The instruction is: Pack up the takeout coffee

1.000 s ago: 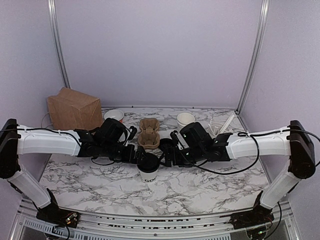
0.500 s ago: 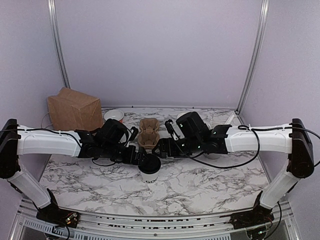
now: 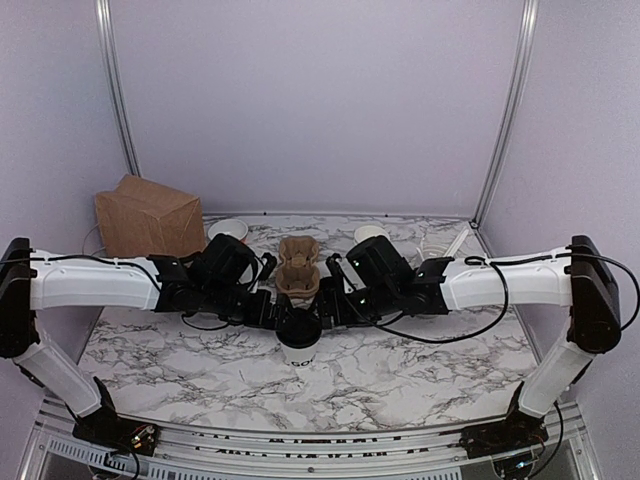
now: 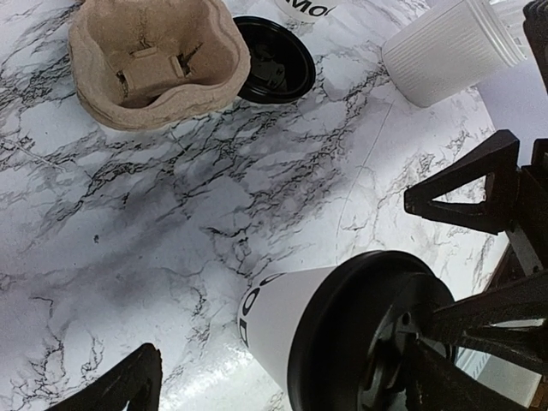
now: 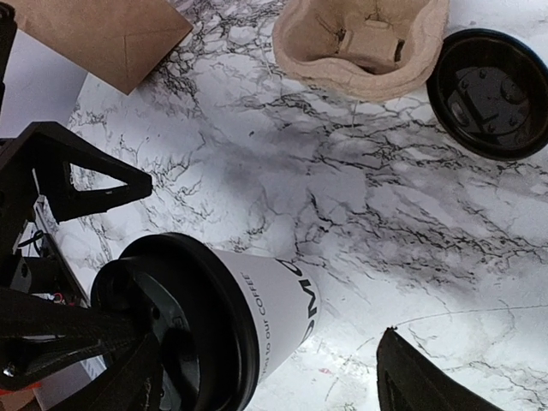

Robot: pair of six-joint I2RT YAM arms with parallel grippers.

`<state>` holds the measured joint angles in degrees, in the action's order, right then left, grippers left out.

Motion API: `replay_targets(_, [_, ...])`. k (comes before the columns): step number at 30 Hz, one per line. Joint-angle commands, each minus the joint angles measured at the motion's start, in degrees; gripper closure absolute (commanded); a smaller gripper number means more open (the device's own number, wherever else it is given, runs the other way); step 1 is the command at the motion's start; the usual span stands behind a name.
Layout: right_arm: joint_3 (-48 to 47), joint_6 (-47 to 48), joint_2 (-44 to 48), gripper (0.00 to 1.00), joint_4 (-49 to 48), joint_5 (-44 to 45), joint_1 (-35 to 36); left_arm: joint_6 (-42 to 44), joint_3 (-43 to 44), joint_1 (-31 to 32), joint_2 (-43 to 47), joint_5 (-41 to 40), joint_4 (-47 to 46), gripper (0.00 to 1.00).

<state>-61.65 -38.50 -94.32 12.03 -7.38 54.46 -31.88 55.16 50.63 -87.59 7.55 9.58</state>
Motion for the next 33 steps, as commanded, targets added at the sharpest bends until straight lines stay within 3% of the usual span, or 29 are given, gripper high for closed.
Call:
replay_targets(1, [0.80,0.09,0.01,0.17,0.36,-0.16,0.39,0.55,1.59,0.26,4.10,0.57,2.55,0.01])
replay_targets(10, [0.78,0.09,-0.07,0.18,0.31,-0.53,0.40,-2.39,-3.47,-1.68,10.70,-2.29,2.49,0.01])
replay_targets(27, [1.35,-0.19,0.19,0.18,0.15,-0.61,0.56,-5.89,-6.02,-2.99,4.67,1.62,0.05,0.01])
replay_targets(33, [1.34,-0.17,0.09,0.18,-0.07,-0.75,0.56,-6.25,-6.99,-3.76,7.23,1.30,-1.46,0.01])
